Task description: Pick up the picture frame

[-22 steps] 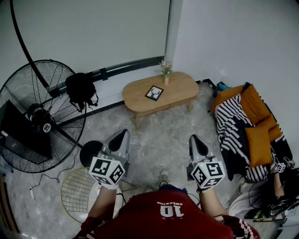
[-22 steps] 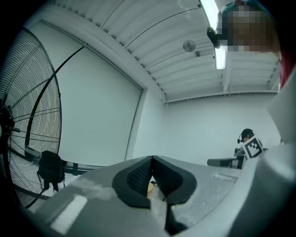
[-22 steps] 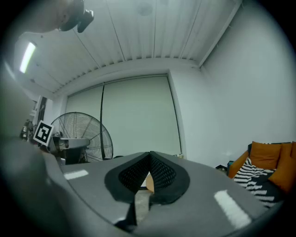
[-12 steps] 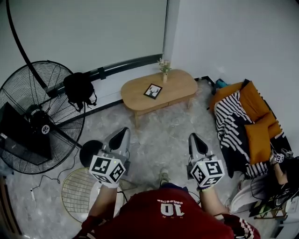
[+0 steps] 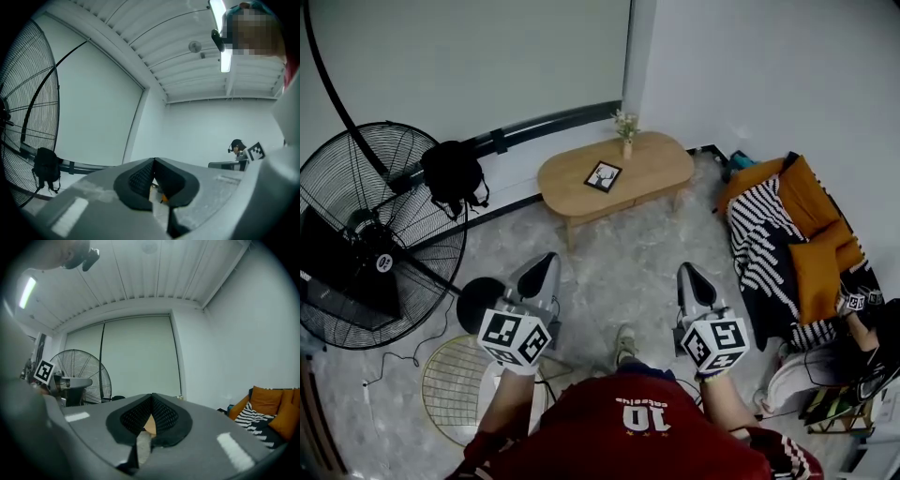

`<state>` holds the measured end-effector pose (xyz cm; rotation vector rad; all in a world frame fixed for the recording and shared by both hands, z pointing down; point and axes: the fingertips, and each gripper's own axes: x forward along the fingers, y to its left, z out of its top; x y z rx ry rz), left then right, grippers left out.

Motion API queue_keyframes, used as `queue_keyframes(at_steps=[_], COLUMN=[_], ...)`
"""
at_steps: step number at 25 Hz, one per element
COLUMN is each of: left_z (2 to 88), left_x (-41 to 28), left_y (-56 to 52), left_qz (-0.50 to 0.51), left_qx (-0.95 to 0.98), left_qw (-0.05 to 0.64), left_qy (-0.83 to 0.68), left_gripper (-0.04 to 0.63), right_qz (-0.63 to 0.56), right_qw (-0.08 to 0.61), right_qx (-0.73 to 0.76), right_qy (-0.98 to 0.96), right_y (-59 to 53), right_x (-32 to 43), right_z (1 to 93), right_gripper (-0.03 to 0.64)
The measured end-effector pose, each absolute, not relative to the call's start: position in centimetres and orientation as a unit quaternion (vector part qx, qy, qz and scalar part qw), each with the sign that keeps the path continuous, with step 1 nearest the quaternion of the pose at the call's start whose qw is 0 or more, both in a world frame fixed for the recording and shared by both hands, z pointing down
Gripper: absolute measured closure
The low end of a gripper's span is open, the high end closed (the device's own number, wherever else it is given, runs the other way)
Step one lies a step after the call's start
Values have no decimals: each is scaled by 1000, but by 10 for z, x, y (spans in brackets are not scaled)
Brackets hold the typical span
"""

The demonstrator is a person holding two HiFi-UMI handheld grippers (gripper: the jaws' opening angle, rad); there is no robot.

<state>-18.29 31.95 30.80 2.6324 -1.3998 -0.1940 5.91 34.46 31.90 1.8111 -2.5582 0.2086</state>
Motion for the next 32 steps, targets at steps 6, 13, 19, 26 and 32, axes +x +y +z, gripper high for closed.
queue_keyframes(at_steps=[6, 13, 19, 26, 32], left_z=[314, 324, 319, 316, 310], left_x=[-168, -175, -151, -107, -82], left_y=[301, 259, 195, 128, 86], left_qz=[-57, -55, -52, -37, -18], left_qx=[876, 864, 866, 865, 861], left_qw=[85, 95, 92, 82, 72], left_qy=[-471, -491, -489, -494, -502], left_gripper=[592, 592, 592, 592, 592], right_qz=[79, 84, 80, 92, 107], right_qw=[0, 4, 10, 5, -7], right_qx=[569, 549, 539, 531, 516], right_qy=[-819, -832, -838, -842, -850], right_y=[321, 264, 199, 129, 81], right_x=[73, 68, 90, 133, 154], right_z=[325, 334, 329, 338, 342], right_gripper=[629, 629, 629, 629, 630])
